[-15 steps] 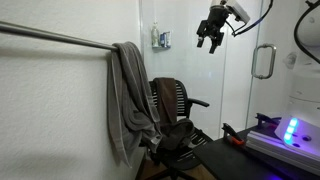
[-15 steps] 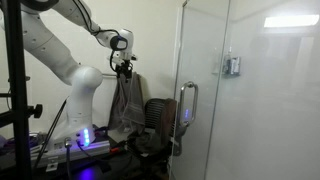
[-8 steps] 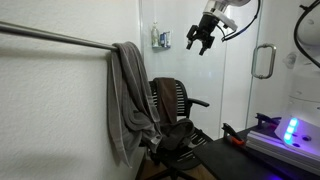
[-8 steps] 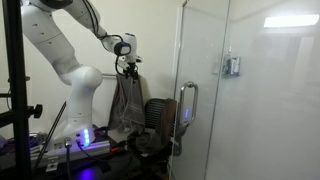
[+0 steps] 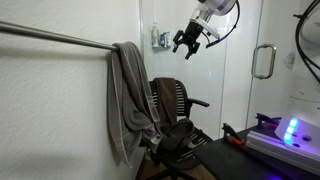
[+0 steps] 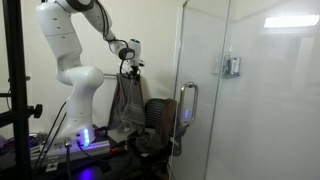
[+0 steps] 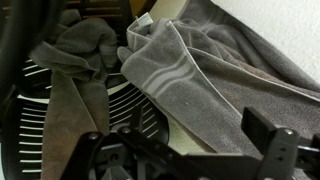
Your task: Move the gray towel from the backrest of the black chair to the seat of the chair
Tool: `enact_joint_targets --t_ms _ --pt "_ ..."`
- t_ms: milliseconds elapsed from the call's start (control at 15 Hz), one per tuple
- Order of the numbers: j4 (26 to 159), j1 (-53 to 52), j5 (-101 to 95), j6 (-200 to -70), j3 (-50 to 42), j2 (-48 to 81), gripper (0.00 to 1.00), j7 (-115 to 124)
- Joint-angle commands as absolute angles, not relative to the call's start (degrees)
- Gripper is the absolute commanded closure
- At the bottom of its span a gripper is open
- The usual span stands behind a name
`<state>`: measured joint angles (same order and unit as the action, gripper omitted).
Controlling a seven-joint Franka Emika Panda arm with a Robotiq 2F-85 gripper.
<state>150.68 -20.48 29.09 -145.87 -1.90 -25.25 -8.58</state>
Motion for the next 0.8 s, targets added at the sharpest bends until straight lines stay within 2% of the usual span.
enact_joint_targets --t_ms 0,333,533,733 --pt "150.5 -19.6 29.7 -145.4 -0.9 -25.6 0.00 -8.9" --pt "142.7 -14.0 28.2 -152.7 -0.1 -8.2 0.00 0.6" --pt "134.0 -13.1 29.2 -154.2 1.0 2.4 0.00 2.1" --pt "124.6 -11.5 30.7 -162.4 3.4 13.3 0.00 4.3"
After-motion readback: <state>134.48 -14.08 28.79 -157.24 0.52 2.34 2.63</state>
